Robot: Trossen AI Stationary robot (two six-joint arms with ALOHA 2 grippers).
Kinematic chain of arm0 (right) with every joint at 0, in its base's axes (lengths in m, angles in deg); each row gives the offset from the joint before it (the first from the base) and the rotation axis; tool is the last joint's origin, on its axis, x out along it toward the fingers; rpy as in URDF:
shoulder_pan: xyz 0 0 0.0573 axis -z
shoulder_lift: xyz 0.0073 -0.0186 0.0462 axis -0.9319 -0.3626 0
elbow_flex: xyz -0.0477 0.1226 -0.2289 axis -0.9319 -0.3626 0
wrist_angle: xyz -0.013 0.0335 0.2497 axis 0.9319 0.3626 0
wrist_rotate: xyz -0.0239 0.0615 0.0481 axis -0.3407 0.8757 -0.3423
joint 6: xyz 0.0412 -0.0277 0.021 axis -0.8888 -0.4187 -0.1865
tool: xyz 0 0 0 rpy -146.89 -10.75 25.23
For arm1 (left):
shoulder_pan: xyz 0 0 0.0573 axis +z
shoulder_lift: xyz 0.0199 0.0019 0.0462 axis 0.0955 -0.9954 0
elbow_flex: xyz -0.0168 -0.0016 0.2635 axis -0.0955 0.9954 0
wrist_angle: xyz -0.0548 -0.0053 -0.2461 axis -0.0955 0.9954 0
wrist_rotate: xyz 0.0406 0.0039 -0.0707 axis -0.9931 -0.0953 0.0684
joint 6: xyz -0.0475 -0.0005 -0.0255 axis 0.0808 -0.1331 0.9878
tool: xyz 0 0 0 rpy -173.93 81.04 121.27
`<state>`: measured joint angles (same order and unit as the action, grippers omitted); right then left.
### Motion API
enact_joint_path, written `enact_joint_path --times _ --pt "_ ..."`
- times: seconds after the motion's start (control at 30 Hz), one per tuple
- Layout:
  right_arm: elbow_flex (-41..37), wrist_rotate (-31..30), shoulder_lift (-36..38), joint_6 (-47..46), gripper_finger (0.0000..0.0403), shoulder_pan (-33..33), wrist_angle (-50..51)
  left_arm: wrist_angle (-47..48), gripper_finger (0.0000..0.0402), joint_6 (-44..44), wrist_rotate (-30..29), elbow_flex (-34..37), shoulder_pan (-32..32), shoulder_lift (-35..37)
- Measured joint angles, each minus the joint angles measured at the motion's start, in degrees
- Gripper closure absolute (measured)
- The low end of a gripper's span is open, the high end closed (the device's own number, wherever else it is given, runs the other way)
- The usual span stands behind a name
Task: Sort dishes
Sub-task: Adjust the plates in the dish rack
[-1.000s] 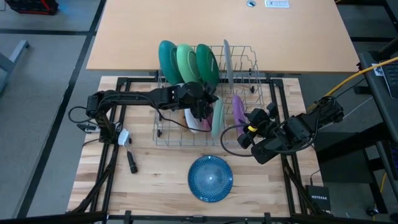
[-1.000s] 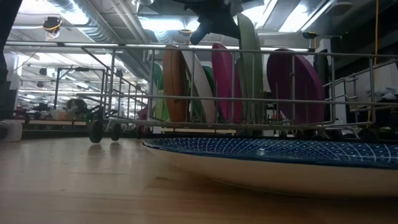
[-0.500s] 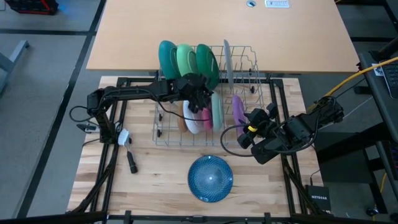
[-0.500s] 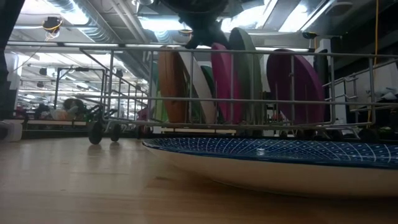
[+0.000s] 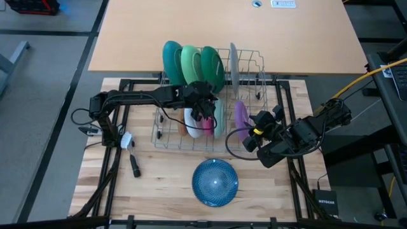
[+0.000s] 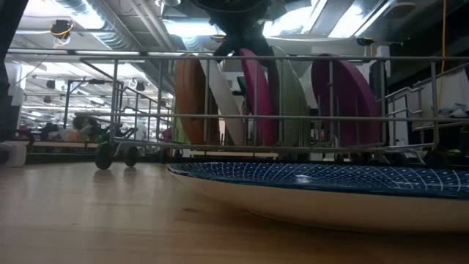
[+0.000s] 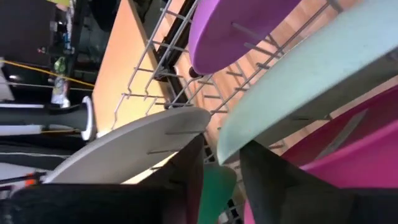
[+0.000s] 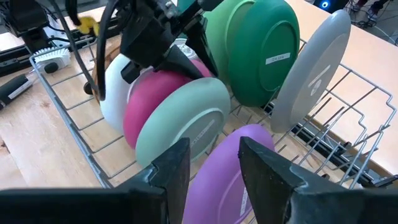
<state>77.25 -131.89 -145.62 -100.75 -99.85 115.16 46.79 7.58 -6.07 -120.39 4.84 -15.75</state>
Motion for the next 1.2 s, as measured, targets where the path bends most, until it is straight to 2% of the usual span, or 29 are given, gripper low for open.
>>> enact_joint_path --times 0.1,0.23,0.47,0.7,1.03,1.1,1.2 --pt "0.0 0.0 0.0 0.0 0.0259 0.0 0.0 -0.2 0.0288 -1.3 -5.2 0.0 -1.7 0.0" --pt "0.0 0.0 0.0 0.0 0.0259 0.0 0.0 -0.4 0.0278 -2.6 -12.3 0.0 -3.7 0.0" --pt "0.0 0.0 0.0 0.0 0.0259 0.0 0.0 -0.2 0.0276 -2.3 -15.7 0.1 -5.9 0.0" --pt "0.0 1.7 0.0 0.0 0.0259 0.0 0.1 4.2 0.0276 -2.0 -20.1 0.0 -7.0 0.1" --pt "0.0 2.0 0.0 0.0 0.0259 0.0 0.1 7.6 0.0276 -0.2 -19.8 0.2 -8.4 3.0" --pt "0.0 2.0 0.0 0.0 0.0259 0.0 0.1 7.1 0.0276 1.2 -17.8 0.2 -8.6 4.1" --pt "0.0 2.0 0.0 0.1 0.0259 0.0 0.1 6.3 0.0276 4.3 -11.1 0.1 -8.6 4.5"
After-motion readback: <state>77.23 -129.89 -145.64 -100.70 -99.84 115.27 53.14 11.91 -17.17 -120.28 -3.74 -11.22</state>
